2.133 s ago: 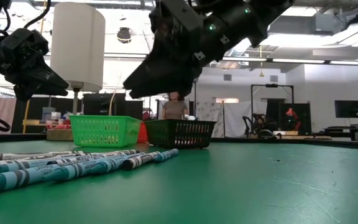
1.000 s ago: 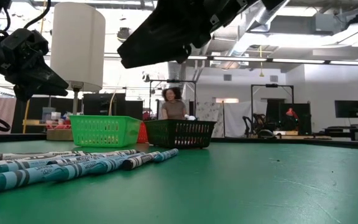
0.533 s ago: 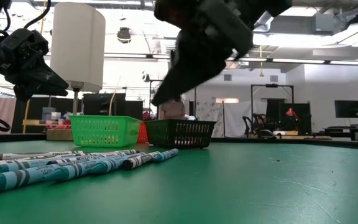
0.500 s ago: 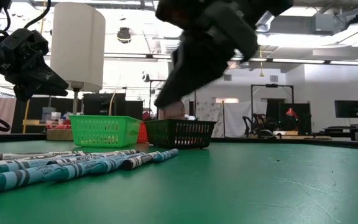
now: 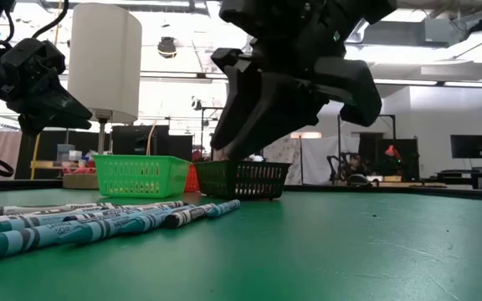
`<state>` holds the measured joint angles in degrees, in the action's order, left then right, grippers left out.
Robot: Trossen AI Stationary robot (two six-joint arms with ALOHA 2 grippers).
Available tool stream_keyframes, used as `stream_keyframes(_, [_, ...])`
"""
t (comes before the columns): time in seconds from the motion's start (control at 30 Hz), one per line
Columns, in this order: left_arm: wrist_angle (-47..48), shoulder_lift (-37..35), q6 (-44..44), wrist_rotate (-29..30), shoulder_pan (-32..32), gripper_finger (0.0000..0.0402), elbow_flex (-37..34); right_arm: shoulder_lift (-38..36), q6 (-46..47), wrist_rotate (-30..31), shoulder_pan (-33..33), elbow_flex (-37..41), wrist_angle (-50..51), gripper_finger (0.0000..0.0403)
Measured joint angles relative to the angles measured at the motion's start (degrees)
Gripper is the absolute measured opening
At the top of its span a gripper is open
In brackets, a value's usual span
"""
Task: Sort crayons
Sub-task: Put the blue crayon into the orange bin
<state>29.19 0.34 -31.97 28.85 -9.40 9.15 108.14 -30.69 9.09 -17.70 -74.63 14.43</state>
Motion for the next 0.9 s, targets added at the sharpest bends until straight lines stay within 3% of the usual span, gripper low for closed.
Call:
stream_keyframes(0.43, [0.0, 0.0, 0.0, 0.0, 0.0, 0.0137, 0.0, 0.0, -4.5, -8.8, 4.4, 0.0, -0.6, 0.014])
stream_keyframes(0.67, [0.0, 0.0, 0.0, 0.0, 0.0, 0.0137, 0.0, 0.0, -8.0, -9.3, 4.9, 0.0, -0.5, 0.014])
stream_keyframes(0.9, [-0.1, 0.0, 0.0, -0.1, 0.0, 0.0137, 0.0, 4.7, -10.0, -10.5, 4.9, -0.7, -2.1, 0.014])
